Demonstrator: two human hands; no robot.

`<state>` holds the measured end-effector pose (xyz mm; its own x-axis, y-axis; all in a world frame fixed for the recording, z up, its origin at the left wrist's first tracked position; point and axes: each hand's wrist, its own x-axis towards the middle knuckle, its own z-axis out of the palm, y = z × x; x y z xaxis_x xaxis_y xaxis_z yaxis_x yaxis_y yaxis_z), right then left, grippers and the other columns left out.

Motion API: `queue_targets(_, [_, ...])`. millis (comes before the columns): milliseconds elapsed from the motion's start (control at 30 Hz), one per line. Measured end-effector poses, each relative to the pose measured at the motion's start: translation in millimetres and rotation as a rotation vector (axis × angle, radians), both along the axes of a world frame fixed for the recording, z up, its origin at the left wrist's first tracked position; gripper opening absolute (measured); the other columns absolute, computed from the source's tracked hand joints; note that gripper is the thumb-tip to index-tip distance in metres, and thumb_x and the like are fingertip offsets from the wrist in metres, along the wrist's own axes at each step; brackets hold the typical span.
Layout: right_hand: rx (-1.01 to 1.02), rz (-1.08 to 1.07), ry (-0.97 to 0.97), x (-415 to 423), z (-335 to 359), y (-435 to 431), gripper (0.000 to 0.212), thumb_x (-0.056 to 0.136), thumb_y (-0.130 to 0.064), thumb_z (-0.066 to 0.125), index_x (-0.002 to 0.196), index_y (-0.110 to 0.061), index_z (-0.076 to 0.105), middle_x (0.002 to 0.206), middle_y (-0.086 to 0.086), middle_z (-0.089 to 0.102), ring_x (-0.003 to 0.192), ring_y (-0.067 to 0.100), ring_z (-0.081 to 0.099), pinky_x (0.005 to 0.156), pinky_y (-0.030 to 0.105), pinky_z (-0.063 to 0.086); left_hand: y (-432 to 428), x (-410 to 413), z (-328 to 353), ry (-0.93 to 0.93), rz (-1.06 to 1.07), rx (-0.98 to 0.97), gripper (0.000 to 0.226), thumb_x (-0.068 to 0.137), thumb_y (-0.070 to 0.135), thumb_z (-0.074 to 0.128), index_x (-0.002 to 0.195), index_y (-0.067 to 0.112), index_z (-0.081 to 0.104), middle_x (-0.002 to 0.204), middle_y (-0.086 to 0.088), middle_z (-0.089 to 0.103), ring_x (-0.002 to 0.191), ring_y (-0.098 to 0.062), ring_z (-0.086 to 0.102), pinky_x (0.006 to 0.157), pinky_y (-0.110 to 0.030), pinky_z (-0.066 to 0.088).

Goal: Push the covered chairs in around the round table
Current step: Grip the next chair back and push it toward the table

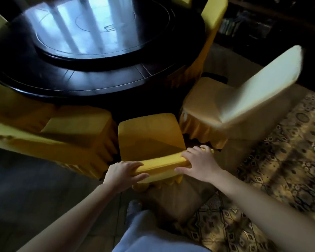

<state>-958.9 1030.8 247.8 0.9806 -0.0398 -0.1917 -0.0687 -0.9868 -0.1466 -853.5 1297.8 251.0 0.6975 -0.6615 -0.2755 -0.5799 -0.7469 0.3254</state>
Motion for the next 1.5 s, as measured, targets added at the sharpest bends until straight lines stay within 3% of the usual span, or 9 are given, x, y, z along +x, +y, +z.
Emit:
queue_targets(267, [-0.002,0.073,-0.257,-7.6,-20.7,-8.1,0.042,0.079,-0.062,0.048,0.101,-0.029,0.062,0.103,-0.006,0.066,0.101,0.02,0.059,0.098,0.045,0.032,-3.3,8.7,-5.1,-0.008,-0.056,0.085,0.076,0.065,0.084,0.041,0.127,0.041,0.053,0.128,0.014,0.06,0.112,-0.009,0.06,0.085,-0.029,0.051])
queue_targets(400, [-0.022,0.116,-0.294,0.0,-22.3,-18.8,0.04,0.079,-0.061,0.049,0.1,-0.03,0.061,0.101,-0.006,0.066,0.099,0.02,0.06,0.098,0.043,0.027,-7.9,14.1,-6.1,0.01,-0.047,0.059,0.099,0.051,0.097,0.021,0.124,0.04,0.056,0.125,0.012,0.063,0.109,-0.013,0.062,0.082,-0.032,0.052])
queue_targets(500, [-0.011,0.108,-0.272,9.6,-21.7,-27.6,0.041,0.079,-0.061,0.048,0.101,-0.029,0.062,0.102,-0.005,0.066,0.101,0.021,0.059,0.099,0.046,0.027,-15.7,23.4,-5.7,-0.002,-0.049,0.067,0.095,0.053,0.094,0.026,0.126,0.04,0.055,0.127,0.012,0.061,0.112,-0.012,0.061,0.084,-0.031,0.052])
queue_targets(667, [0.004,0.094,-0.158,44.1,-12.8,-42.5,0.043,0.08,-0.057,0.053,0.109,-0.027,0.063,0.112,-0.001,0.064,0.112,0.025,0.055,0.105,0.058,0.026,-38.0,45.1,0.3,-0.004,0.017,0.06,0.064,0.071,0.068,0.063,0.126,0.037,0.056,0.125,0.013,0.062,0.109,-0.01,0.06,0.083,-0.028,0.052])
queue_targets(800, [0.014,0.098,-0.062,81.4,-7.6,-56.0,0.045,0.085,-0.055,0.053,0.123,-0.029,0.055,0.133,-0.003,0.05,0.133,0.021,0.034,0.111,0.062,0.009,-53.4,75.8,0.1,-0.008,0.057,0.063,0.068,0.066,0.072,0.064,0.124,0.036,0.059,0.118,0.013,0.065,0.103,-0.009,0.061,0.074,-0.021,0.047])
queue_targets(967, [0.017,0.083,-0.005,130.3,-3.2,-76.7,0.045,0.087,-0.056,0.049,0.126,-0.032,0.05,0.145,-0.003,0.034,0.142,0.021,0.016,0.111,0.063,0.003,-74.7,114.0,4.7,0.02,0.141,0.023,0.065,0.063,0.072,0.066,0.119,0.037,0.063,0.106,0.013,0.069,0.095,-0.008,0.061,0.065,-0.017,0.039])
queue_targets(1300, [0.039,0.086,0.048,198.8,-0.5,-99.1,0.04,0.087,-0.054,0.051,0.122,-0.033,0.051,0.147,-0.004,0.033,0.142,0.021,0.015,0.112,0.064,0.003,-97.4,174.1,3.3,0.081,0.181,0.018,0.064,0.064,0.071,0.066,0.118,0.037,0.063,0.099,0.014,0.068,0.082,-0.004,0.06,0.06,-0.017,0.045])
queue_targets(1500, [0.048,0.093,0.066,223.9,2.5,-109.9,0.04,0.088,-0.052,0.053,0.122,-0.032,0.052,0.148,-0.003,0.033,0.143,0.02,0.015,0.113,0.062,0.003,-107.2,197.0,1.4,0.065,0.179,0.015,0.061,0.065,0.068,0.067,0.116,0.035,0.064,0.095,0.015,0.067,0.069,-0.002,0.055,0.053,-0.014,0.039])
